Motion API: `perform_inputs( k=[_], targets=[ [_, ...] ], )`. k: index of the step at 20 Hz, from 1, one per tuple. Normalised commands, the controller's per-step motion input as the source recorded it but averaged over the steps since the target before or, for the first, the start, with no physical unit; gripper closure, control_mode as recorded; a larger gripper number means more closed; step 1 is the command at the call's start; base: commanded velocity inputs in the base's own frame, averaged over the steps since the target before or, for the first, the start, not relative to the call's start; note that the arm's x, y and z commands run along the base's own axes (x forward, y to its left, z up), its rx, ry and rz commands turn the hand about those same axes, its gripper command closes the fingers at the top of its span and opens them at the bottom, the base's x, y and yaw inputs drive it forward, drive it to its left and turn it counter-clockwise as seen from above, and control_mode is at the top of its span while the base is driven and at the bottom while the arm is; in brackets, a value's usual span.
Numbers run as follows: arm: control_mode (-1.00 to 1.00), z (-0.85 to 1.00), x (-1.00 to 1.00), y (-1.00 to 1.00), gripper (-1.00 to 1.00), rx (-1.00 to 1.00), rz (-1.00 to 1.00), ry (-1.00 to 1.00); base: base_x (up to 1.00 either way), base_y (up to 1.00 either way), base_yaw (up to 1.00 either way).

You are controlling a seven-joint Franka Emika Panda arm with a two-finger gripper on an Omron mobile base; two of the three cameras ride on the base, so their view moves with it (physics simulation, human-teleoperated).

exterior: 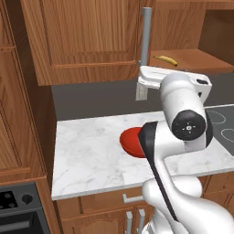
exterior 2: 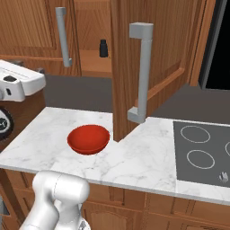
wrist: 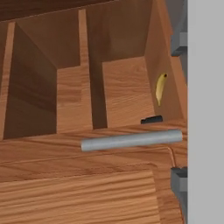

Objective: Open the cabinet. Pick the pear and banana from the cabinet and place them into the bowl. Then close the cabinet.

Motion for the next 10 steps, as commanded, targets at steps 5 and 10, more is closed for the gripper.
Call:
perform_inputs(
  k=[5,10],
  targets=[
    [-1.00,0.00,0.74,0.00,-1.00,0.00,0.07,0.02,0.00,0.00,0.00],
    [-1.00,0.00,0.59,0.00,-1.00,0.00,0.09,0.12,0.00,0.00,0.00]
  ],
)
